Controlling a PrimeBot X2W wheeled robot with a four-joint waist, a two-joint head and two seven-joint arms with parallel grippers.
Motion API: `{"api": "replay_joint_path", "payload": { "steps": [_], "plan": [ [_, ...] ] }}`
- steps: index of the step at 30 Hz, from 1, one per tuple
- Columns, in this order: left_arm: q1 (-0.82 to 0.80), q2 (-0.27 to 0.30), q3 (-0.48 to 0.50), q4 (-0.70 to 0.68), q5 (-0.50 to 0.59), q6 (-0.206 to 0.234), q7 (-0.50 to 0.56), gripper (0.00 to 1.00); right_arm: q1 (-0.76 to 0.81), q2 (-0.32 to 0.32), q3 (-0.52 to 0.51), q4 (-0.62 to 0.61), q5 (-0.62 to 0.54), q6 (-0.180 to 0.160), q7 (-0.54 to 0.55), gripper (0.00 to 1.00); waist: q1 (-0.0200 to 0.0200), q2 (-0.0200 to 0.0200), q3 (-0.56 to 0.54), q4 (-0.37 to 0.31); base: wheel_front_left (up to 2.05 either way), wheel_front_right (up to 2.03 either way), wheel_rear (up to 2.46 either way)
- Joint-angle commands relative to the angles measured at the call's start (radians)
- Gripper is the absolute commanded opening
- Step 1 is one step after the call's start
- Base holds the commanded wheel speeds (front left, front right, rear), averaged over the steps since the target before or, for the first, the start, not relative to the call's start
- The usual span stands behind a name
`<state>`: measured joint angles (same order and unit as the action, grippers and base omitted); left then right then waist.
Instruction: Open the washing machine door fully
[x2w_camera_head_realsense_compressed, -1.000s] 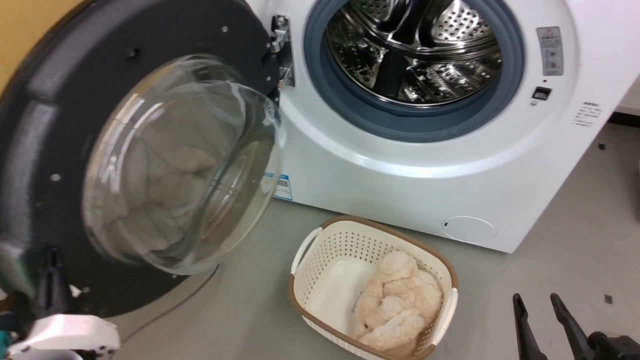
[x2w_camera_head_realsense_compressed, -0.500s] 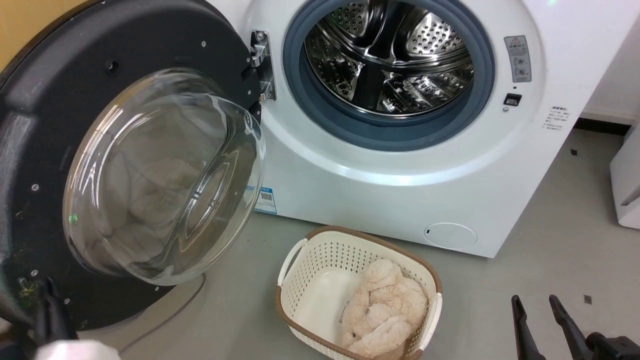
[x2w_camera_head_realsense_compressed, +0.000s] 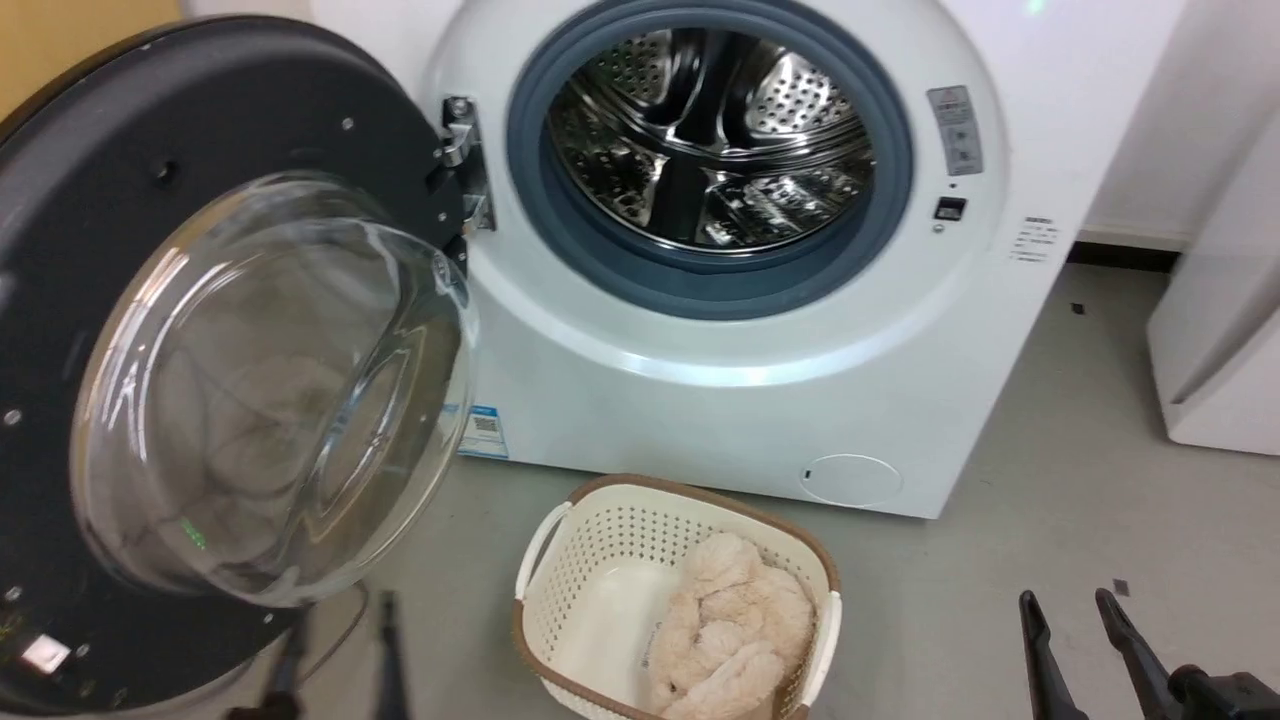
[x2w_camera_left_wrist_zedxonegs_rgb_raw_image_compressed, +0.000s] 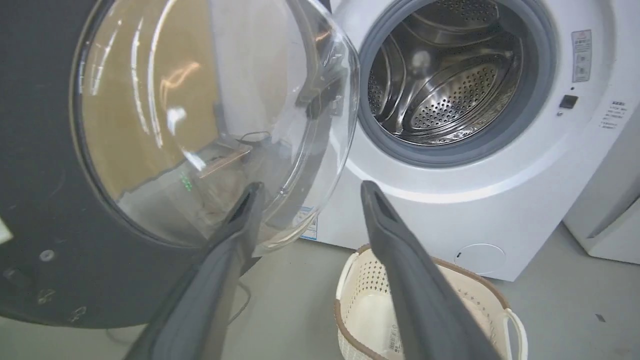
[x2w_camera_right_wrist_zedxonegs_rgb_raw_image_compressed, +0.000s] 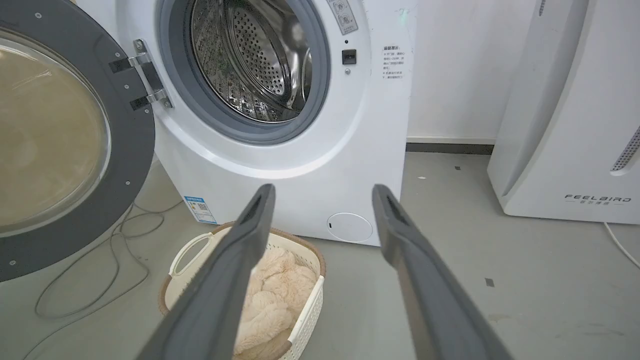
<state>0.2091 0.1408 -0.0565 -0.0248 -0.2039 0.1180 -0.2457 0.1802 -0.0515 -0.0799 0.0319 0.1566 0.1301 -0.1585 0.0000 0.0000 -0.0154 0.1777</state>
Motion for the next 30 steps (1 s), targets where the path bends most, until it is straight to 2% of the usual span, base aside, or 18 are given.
{"api": "replay_joint_path", "payload": {
  "steps": [1, 6, 11, 25, 26, 30],
  "plan": [
    [-0.004, 0.000, -0.024, -0.009, 0.016, -0.012, 0.006, 1.00, 0.009, 0.001, 0.002, -0.008, -0.003, 0.001, 0.006, 1.00, 0.0000, 0.0000, -0.004, -0.019, 0.00, 0.00, 0.00],
    [-0.039, -0.010, -0.106, -0.015, 0.047, -0.041, 0.036, 1.00, 0.011, 0.001, 0.002, -0.024, -0.018, 0.001, 0.018, 1.00, 0.0000, 0.0000, -0.008, -0.071, 0.00, 0.00, 0.00],
    [-0.058, -0.008, -0.128, 0.026, 0.055, -0.046, 0.057, 1.00, 0.019, 0.001, 0.008, -0.030, -0.023, 0.001, 0.029, 1.00, 0.0000, 0.0000, -0.009, -0.113, 0.00, 0.00, 0.00],
    [-0.072, 0.005, -0.117, 0.087, 0.047, -0.026, 0.050, 1.00, 0.019, 0.001, 0.016, -0.020, -0.017, 0.001, 0.026, 1.00, 0.0000, 0.0000, -0.007, -0.126, 0.00, 0.00, 0.00],
    [-0.053, 0.000, -0.120, 0.087, 0.050, -0.032, 0.058, 0.00, 0.007, 0.000, 0.017, -0.022, -0.016, 0.000, 0.030, 0.00, 0.0000, 0.0000, -0.007, -0.126, 0.00, 0.00, 0.00],
    [-0.056, -0.002, -0.118, 0.086, 0.053, -0.034, 0.061, 0.00, 0.002, 0.000, 0.018, -0.022, -0.019, 0.000, 0.033, 0.00, 0.0000, 0.0000, -0.006, -0.127, 0.00, 0.00, 0.00]
  ]
}}
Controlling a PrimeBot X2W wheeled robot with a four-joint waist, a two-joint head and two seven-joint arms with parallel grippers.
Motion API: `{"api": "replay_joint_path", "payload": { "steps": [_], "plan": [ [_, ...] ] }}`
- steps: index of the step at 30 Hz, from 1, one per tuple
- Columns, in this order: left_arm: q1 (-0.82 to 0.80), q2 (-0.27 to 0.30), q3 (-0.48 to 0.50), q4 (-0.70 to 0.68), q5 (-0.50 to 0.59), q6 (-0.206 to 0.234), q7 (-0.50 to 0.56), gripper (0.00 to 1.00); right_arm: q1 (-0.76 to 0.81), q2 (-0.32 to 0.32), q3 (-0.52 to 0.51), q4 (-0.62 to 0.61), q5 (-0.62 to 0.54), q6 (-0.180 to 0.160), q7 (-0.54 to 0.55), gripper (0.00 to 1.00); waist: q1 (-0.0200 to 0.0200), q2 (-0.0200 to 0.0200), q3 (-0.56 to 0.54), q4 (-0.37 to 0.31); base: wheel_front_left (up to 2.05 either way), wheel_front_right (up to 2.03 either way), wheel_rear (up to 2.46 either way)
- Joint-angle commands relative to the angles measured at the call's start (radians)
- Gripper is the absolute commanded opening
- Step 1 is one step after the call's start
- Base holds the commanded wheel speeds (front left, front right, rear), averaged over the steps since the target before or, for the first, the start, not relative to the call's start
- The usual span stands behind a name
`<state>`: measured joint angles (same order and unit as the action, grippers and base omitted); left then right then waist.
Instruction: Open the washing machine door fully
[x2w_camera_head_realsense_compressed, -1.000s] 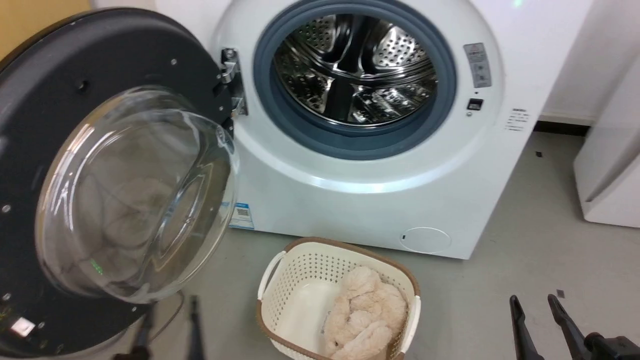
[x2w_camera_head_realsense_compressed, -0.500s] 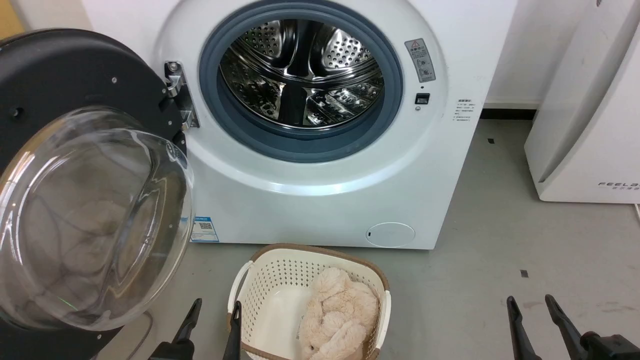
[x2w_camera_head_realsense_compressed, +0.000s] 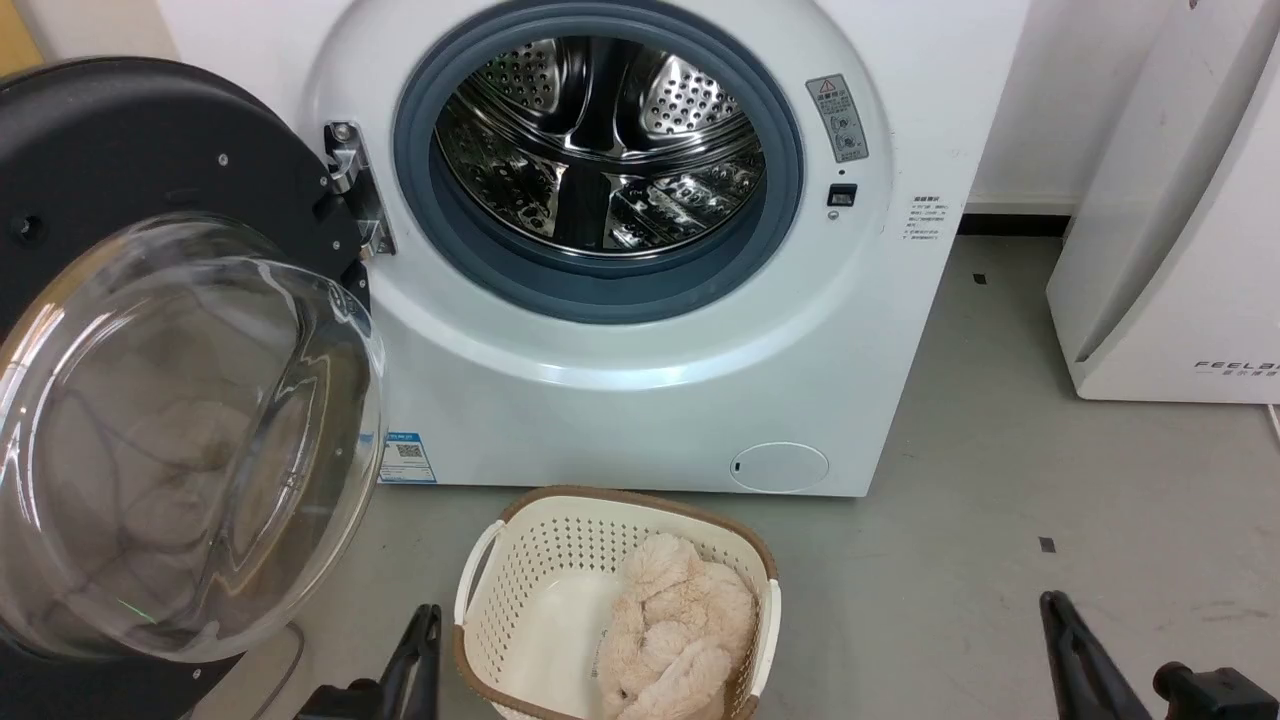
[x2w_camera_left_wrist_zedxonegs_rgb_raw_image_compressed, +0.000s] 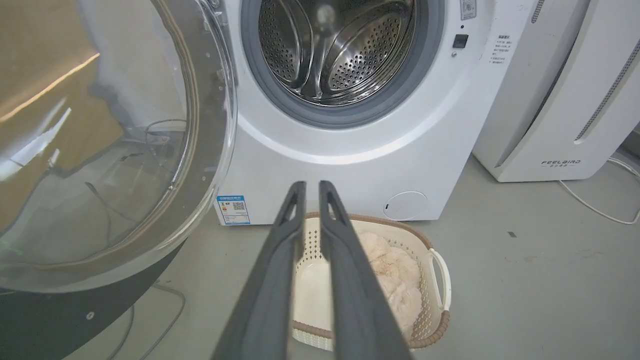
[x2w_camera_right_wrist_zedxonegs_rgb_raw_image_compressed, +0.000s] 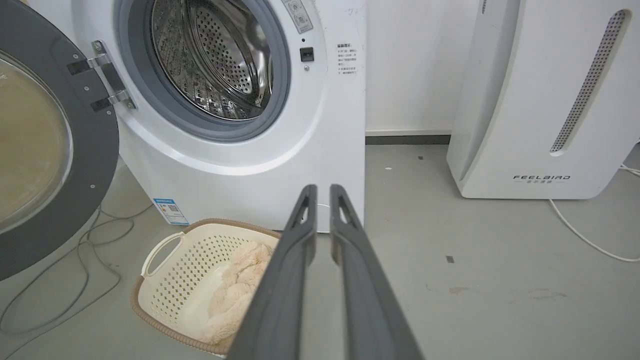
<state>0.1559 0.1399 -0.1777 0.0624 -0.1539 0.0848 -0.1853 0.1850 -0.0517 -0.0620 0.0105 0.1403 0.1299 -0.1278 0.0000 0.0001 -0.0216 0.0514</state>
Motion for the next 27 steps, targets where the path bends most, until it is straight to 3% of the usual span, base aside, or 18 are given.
{"api": "replay_joint_path", "payload": {
  "steps": [1, 27],
  "plan": [
    [-0.004, -0.002, 0.005, -0.002, 0.004, -0.002, 0.002, 0.00, -0.004, 0.000, 0.001, 0.000, -0.004, 0.000, 0.003, 0.00, 0.0000, -0.0001, 0.000, -0.001, 0.00, 0.00, 0.00],
    [-0.037, -0.021, 0.041, -0.015, 0.036, -0.020, 0.041, 0.00, -0.043, 0.000, 0.014, -0.002, -0.033, 0.000, 0.030, 0.00, 0.0000, -0.0001, 0.005, -0.012, 0.00, 0.00, 0.00]
  ]
}}
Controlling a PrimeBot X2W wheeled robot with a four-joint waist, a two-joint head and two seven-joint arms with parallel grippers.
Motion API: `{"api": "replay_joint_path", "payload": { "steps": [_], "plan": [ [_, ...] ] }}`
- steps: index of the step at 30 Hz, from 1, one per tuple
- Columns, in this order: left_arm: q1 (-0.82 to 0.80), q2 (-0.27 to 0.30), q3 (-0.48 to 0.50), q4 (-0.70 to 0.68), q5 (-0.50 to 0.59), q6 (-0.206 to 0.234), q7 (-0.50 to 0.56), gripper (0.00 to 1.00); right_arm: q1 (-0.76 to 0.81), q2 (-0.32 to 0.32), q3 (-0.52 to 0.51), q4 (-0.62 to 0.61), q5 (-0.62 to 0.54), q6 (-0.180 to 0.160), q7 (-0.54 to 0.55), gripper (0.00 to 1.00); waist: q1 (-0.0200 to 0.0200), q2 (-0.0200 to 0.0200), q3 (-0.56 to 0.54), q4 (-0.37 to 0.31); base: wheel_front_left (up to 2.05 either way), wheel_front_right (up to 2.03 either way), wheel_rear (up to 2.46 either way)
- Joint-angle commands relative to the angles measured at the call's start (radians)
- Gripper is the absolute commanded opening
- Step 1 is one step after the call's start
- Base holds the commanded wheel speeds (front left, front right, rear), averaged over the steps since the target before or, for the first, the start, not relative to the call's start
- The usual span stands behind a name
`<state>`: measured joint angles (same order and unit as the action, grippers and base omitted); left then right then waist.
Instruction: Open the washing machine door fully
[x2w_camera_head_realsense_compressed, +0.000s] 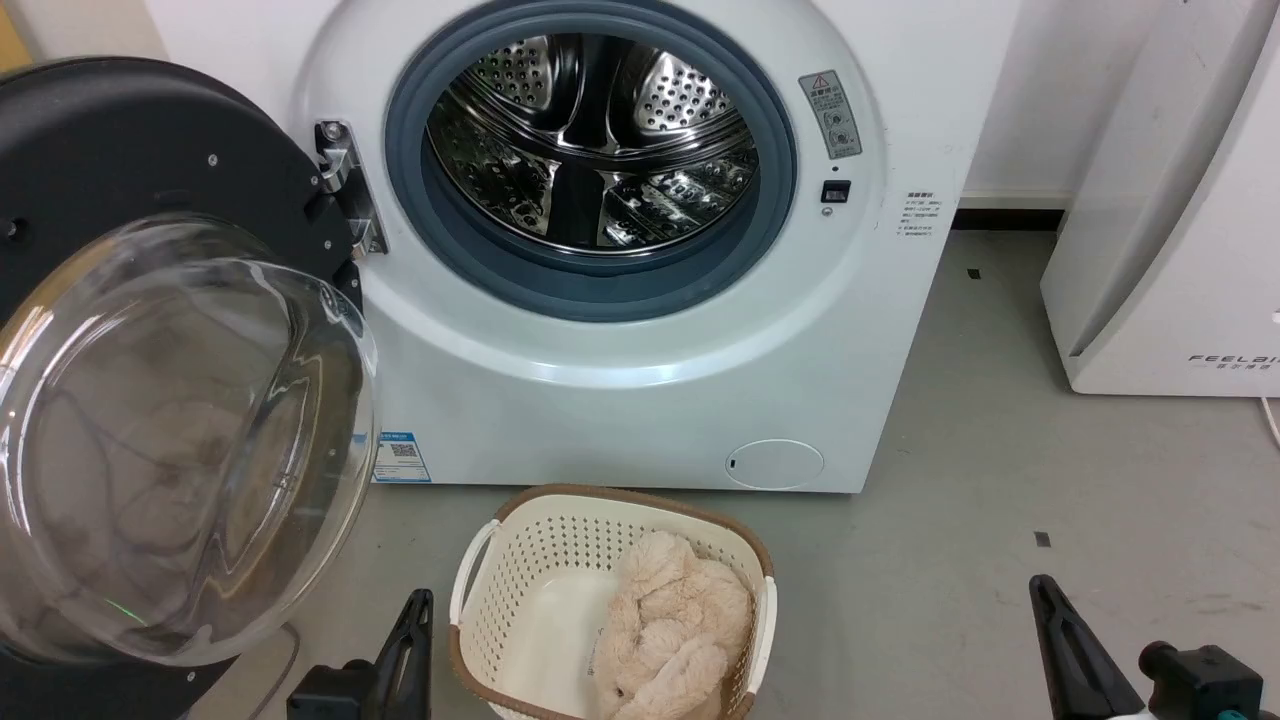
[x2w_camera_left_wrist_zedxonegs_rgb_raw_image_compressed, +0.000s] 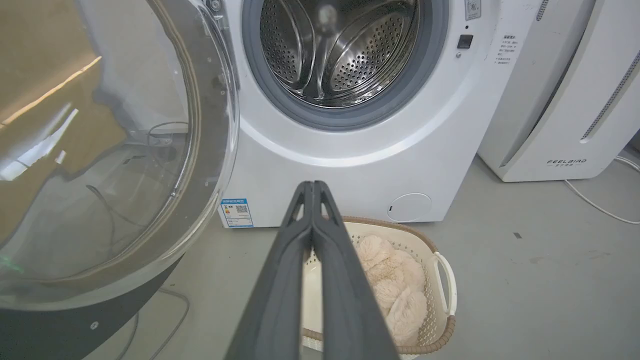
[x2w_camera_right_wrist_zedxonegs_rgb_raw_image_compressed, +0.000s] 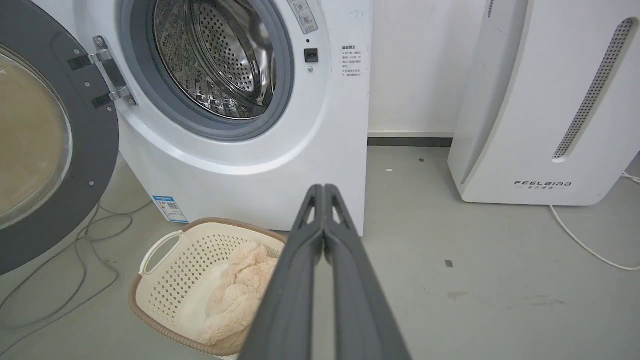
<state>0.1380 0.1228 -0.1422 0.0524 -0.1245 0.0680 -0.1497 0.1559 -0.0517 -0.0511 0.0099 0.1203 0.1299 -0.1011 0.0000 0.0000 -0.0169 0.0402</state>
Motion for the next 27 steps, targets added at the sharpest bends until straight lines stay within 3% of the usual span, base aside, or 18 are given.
{"api": "replay_joint_path", "payload": {
  "steps": [1, 27],
  "plan": [
    [-0.020, -0.004, 0.007, -0.005, 0.008, -0.003, 0.007, 0.00, -0.015, 0.000, 0.003, -0.002, -0.014, 0.000, 0.004, 0.00, 0.0000, 0.0000, 0.000, -0.001, 0.00, 0.00, 0.00],
    [-0.051, -0.022, 0.043, -0.018, 0.038, -0.020, 0.045, 0.00, -0.052, 0.001, 0.016, -0.004, -0.042, 0.000, 0.029, 0.00, 0.0000, 0.0000, 0.005, -0.011, 0.00, 0.00, 0.00]
  ]
}}
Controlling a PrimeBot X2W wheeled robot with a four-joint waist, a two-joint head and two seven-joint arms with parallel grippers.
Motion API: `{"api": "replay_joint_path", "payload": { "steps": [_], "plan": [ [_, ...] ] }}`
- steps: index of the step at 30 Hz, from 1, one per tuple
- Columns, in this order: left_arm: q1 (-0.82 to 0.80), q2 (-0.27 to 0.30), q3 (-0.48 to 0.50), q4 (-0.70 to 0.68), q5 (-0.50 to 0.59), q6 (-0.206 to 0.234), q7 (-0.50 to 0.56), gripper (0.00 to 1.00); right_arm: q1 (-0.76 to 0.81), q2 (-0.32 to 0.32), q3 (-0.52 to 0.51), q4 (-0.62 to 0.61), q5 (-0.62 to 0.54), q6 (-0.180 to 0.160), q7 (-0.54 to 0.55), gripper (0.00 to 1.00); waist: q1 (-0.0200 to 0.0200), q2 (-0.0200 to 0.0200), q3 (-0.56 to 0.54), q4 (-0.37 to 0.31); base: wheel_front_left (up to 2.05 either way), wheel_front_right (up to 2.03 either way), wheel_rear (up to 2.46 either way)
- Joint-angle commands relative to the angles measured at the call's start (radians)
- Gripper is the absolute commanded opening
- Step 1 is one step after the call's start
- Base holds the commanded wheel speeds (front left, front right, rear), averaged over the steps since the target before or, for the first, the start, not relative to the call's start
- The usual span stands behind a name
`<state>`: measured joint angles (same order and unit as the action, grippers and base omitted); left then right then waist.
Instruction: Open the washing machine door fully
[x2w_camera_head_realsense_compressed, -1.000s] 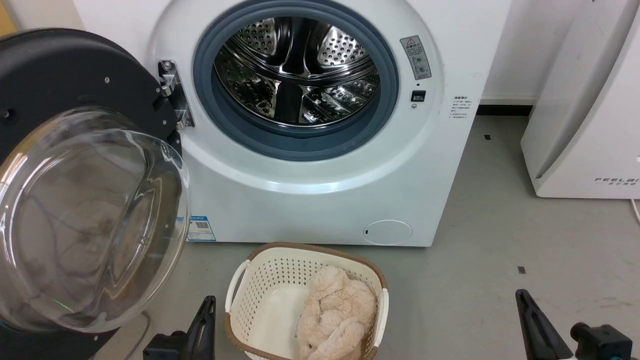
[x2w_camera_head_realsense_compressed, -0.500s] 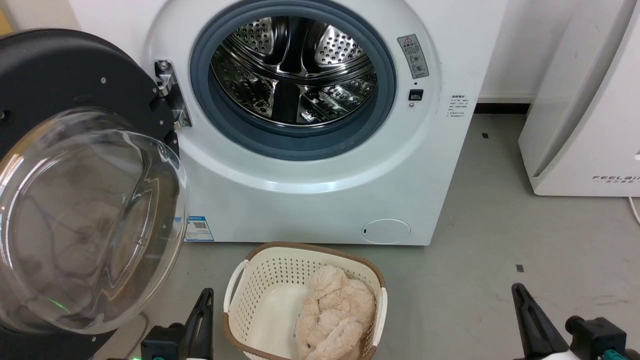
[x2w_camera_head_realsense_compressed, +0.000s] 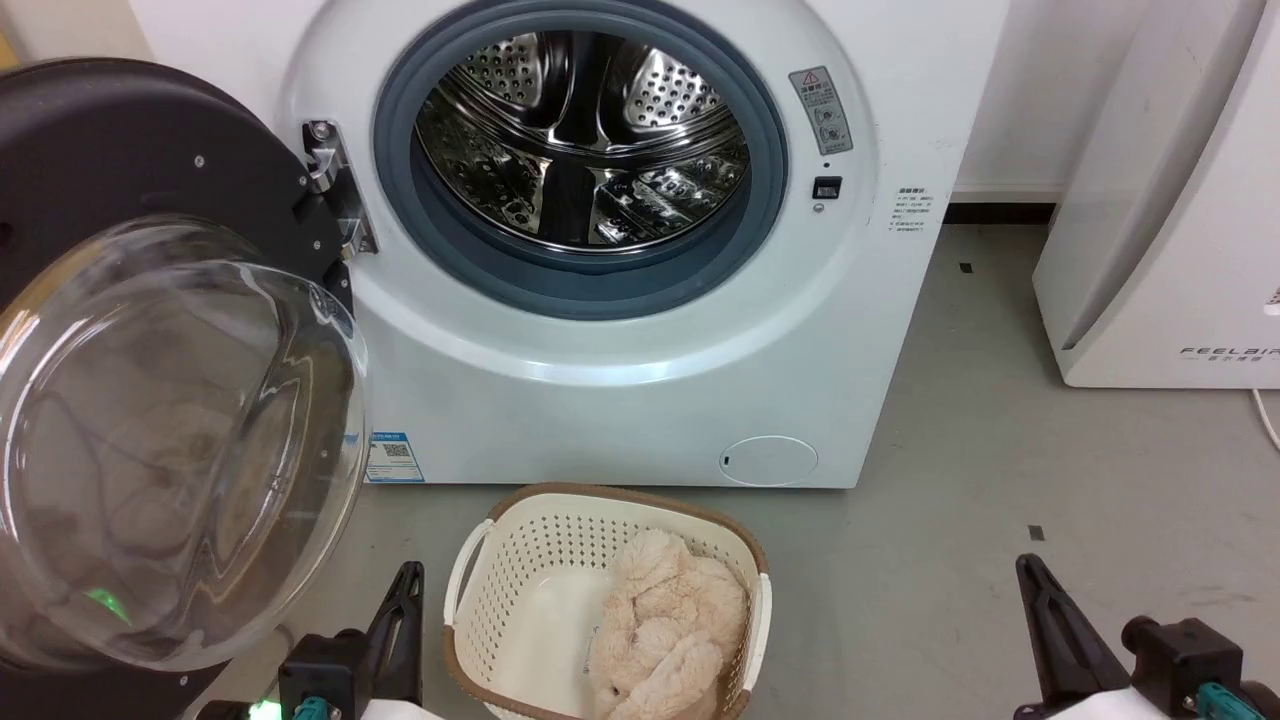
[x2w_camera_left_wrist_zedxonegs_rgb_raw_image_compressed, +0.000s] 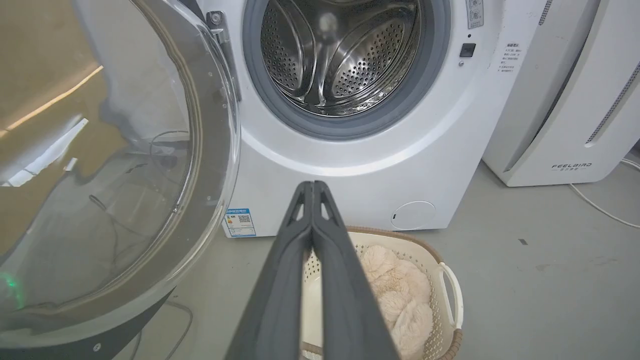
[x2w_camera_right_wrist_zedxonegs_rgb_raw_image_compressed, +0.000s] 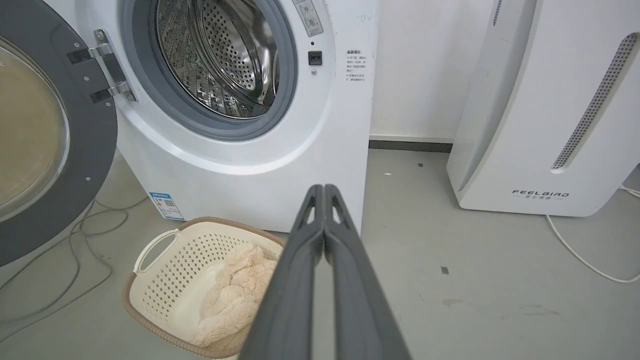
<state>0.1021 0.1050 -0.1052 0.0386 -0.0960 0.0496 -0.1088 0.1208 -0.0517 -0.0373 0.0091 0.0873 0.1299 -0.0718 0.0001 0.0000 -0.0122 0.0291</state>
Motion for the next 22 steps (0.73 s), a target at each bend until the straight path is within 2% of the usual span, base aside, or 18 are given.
{"api": "replay_joint_path", "payload": {
  "steps": [1, 22],
  "plan": [
    [-0.016, -0.005, 0.007, -0.004, 0.011, -0.003, 0.005, 0.00, -0.019, 0.001, 0.003, -0.003, -0.010, 0.000, 0.001, 0.00, 0.0000, 0.0000, 0.000, 0.000, 0.00, 0.00, 0.00],
    [-0.042, -0.020, 0.037, -0.015, 0.037, -0.017, 0.037, 0.00, -0.050, 0.001, 0.013, -0.005, -0.034, 0.000, 0.023, 0.00, -0.0001, 0.0000, 0.004, -0.009, 0.00, 0.00, 0.00]
  ]
}}
